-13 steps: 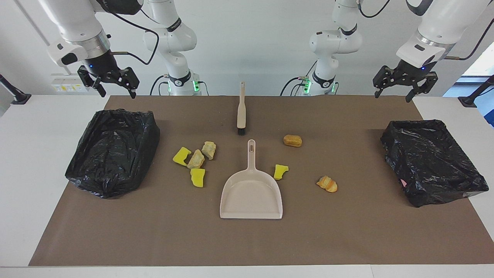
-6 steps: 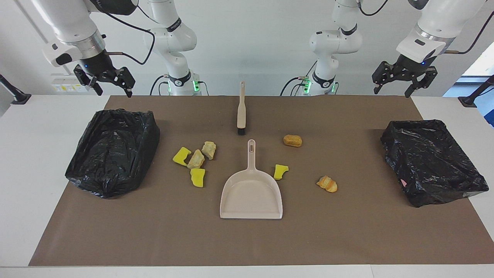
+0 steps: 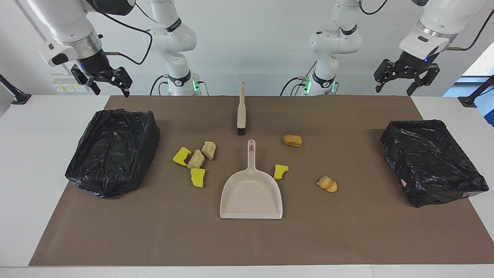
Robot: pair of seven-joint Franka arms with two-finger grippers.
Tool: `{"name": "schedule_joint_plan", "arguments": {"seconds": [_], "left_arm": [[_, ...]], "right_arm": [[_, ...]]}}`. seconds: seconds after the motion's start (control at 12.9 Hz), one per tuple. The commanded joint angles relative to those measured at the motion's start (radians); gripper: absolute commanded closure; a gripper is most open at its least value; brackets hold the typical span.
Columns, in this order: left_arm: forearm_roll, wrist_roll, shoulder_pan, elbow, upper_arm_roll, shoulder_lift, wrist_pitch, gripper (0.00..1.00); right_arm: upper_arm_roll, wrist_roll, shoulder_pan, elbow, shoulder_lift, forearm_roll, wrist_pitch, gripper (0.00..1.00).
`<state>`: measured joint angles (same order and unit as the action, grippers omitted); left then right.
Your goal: Sweep and dump trash in bin
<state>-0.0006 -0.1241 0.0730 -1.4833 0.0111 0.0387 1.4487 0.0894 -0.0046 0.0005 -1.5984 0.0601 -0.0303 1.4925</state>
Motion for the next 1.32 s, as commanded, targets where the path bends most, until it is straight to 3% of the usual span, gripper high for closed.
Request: {"name": "schedule_joint_plan", "arguments": {"seconds": [0.0,0.31,0.78,1.16,1.24], "left_arm": [[-0.007,0.017,0.02,-0.02,0.003,0.03,-0.021,0.0],[-0.015,0.036,0.033,-0.193,0.134,0.114,0.05,0.0],[-0.073,0.323,0.027,-0.472,0.445,0.164,0.298,0.0],[-0.093,0.541,0.031,-0.623,0.673,0.153,0.467,0.0],[-0.093,0.588,0.031,-0.65,0.726,0.141,0.505,0.0]], "right_arm": [[-0.01,-0.029,-0.004,-0.009,0.01,0.004,0.005,0.0],[-0.019,-0.02,0.003,-0.015,-0.023,0.004,0.061,0.0],[-0.042,0.256,0.137,0.06,-0.241,0.075,0.205,0.0],[-0.056,0.388,0.202,0.182,-0.419,0.145,0.317,0.0],[-0.092,0.396,0.204,0.248,-0.466,0.151,0.295,0.0]]}}
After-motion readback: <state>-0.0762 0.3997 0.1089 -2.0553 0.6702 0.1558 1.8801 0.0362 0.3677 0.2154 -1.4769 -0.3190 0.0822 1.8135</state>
